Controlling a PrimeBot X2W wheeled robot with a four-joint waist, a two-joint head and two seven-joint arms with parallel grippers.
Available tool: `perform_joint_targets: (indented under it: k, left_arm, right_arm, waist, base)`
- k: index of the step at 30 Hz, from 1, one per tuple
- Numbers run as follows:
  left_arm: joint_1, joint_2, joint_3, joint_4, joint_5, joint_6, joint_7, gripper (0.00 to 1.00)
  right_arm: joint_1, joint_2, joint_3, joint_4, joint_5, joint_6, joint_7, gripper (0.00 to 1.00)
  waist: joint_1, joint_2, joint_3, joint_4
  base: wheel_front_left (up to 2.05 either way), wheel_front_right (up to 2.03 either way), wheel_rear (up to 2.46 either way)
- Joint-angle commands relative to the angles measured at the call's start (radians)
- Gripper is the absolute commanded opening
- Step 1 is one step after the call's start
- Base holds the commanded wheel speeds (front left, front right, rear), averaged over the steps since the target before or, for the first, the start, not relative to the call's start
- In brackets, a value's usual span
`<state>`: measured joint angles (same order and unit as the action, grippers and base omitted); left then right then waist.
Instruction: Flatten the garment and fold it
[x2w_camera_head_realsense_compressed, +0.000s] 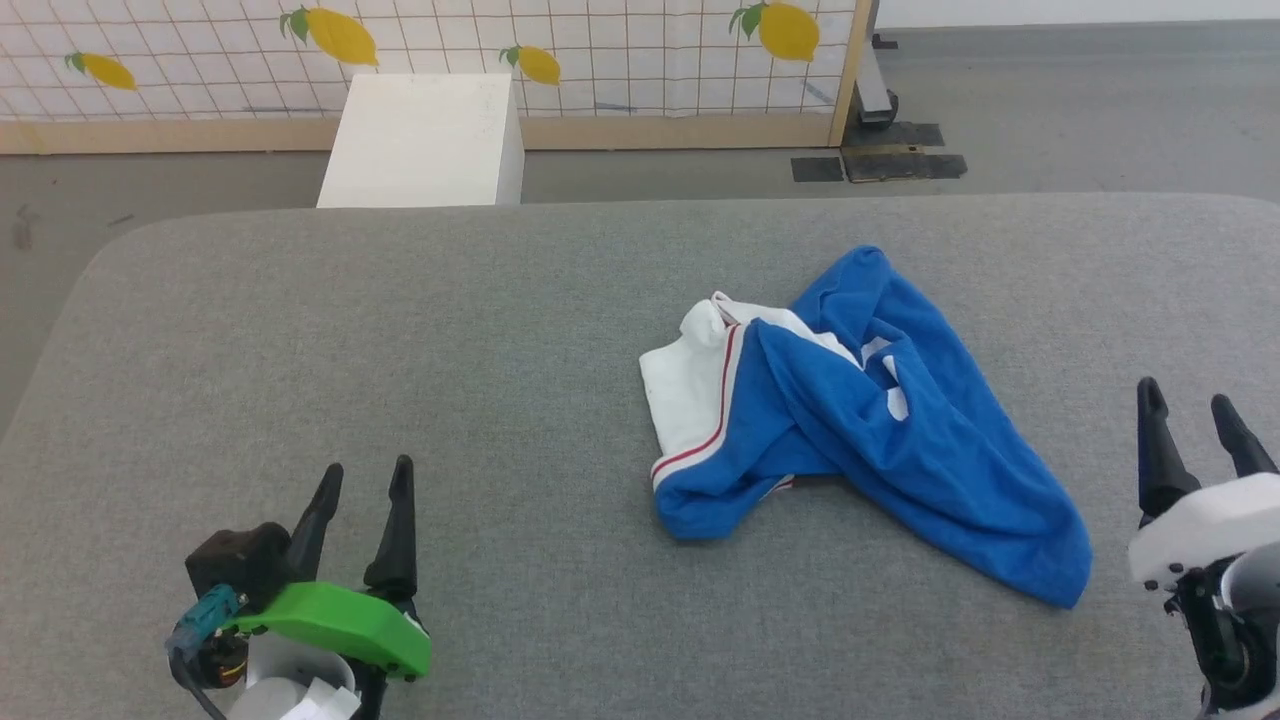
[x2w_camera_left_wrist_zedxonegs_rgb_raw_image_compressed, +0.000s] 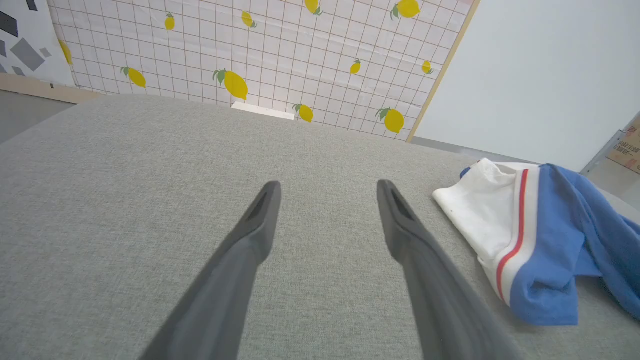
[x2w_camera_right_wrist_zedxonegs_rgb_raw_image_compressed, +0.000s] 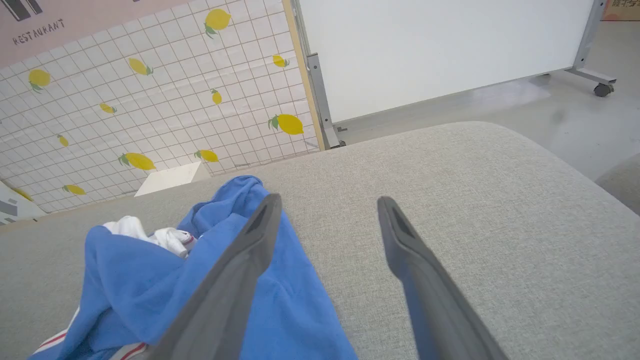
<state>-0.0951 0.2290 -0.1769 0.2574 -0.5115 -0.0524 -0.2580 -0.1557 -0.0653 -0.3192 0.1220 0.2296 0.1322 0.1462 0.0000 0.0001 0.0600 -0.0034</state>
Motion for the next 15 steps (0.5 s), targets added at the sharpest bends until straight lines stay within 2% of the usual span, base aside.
perform_joint_targets:
  k: [1, 8, 15]
  left_arm:
    - [0.004, -0.004, -0.007, -0.002, 0.009, -0.005, 0.003, 1.0]
    - [-0.115, -0.03, -0.064, 0.016, 0.009, -0.014, 0.101, 1.0]
    - [-0.384, -0.065, -0.159, 0.146, 0.012, -0.035, 0.349, 1.0]
  right_arm:
    - [0.022, 0.007, -0.008, -0.004, 0.0, -0.002, -0.011, 1.0]
    - [0.042, 0.014, -0.019, -0.015, -0.009, -0.002, -0.005, 1.0]
    - [0.019, 0.015, 0.018, -0.031, 0.0, -0.002, 0.008, 1.0]
  waist:
    - [0.0, -0.0001, -0.003, -0.003]
    - [0.0, -0.0001, 0.009, -0.013]
    - [0.0, -0.0001, 0.069, -0.054]
  base:
    - [0.0, 0.0, 0.0]
    - [0.0, 0.0, 0.0]
    - [0.0, 0.0, 0.0]
